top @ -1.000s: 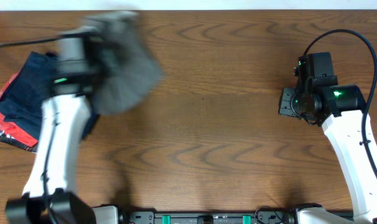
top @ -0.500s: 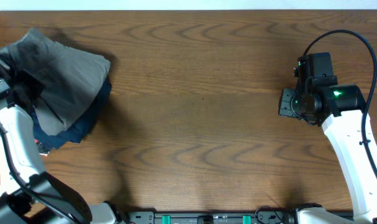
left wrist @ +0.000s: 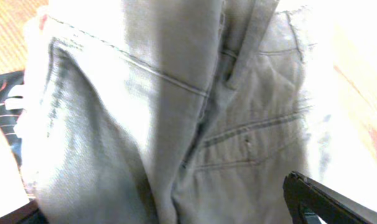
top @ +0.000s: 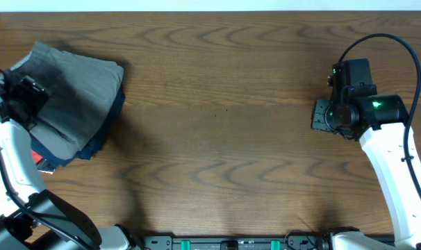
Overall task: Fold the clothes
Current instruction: 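Lower the shorts onto the navy stack and open the left gripper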
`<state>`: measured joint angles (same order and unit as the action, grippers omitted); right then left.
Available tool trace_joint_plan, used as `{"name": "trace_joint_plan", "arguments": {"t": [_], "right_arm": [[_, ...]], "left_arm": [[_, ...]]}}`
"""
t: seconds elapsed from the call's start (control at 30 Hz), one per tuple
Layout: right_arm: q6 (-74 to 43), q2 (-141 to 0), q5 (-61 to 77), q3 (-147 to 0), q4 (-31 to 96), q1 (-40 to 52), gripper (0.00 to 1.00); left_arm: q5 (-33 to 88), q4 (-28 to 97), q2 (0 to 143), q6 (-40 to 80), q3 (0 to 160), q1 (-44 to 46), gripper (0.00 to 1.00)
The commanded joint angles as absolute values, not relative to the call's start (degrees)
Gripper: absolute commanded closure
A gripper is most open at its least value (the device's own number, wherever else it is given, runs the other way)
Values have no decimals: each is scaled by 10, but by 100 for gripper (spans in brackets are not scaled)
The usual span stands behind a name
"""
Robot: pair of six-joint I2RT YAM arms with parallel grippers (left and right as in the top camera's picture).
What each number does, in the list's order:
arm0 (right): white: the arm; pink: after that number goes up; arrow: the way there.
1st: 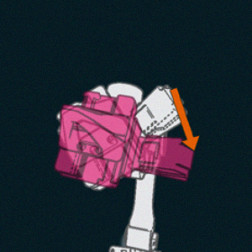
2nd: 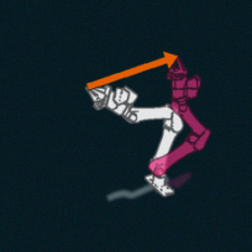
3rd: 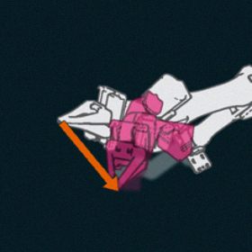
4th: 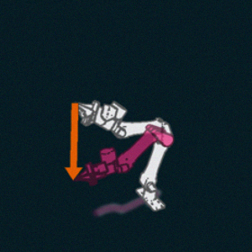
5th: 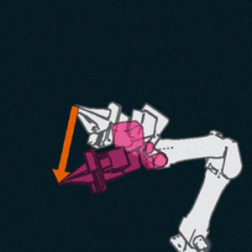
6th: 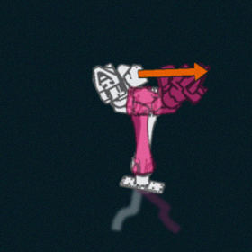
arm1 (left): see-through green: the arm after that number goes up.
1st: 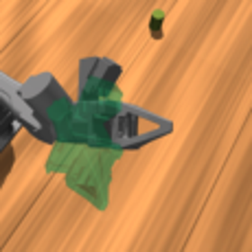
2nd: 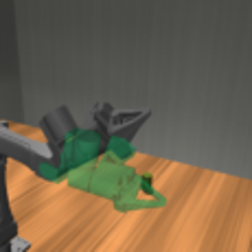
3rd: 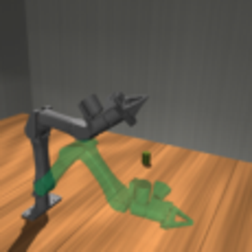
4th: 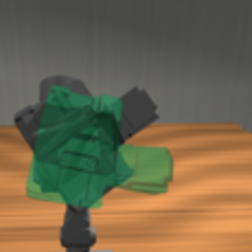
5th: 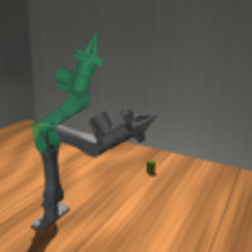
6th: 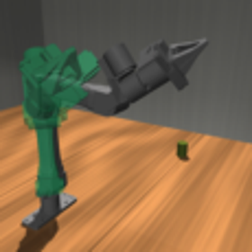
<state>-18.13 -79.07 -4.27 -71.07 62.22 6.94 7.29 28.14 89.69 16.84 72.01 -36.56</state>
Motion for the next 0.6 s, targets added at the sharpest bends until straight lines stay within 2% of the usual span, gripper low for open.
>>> {"name": "trace_joint_plan", "arguments": {"t": [0.0, 0.37, 0.57], "right_arm": [[-171, -791, -41, -710, 624, 65, 55], [-171, -791, -41, -710, 626, 65, 54], [-171, -791, -45, -710, 626, 65, 53]], "left_arm": [[68, 282, 869, 168, 723, -381, 2], [45, 295, 826, 181, 723, -407, 2], [153, 268, 803, 182, 723, -368, 2]]}}
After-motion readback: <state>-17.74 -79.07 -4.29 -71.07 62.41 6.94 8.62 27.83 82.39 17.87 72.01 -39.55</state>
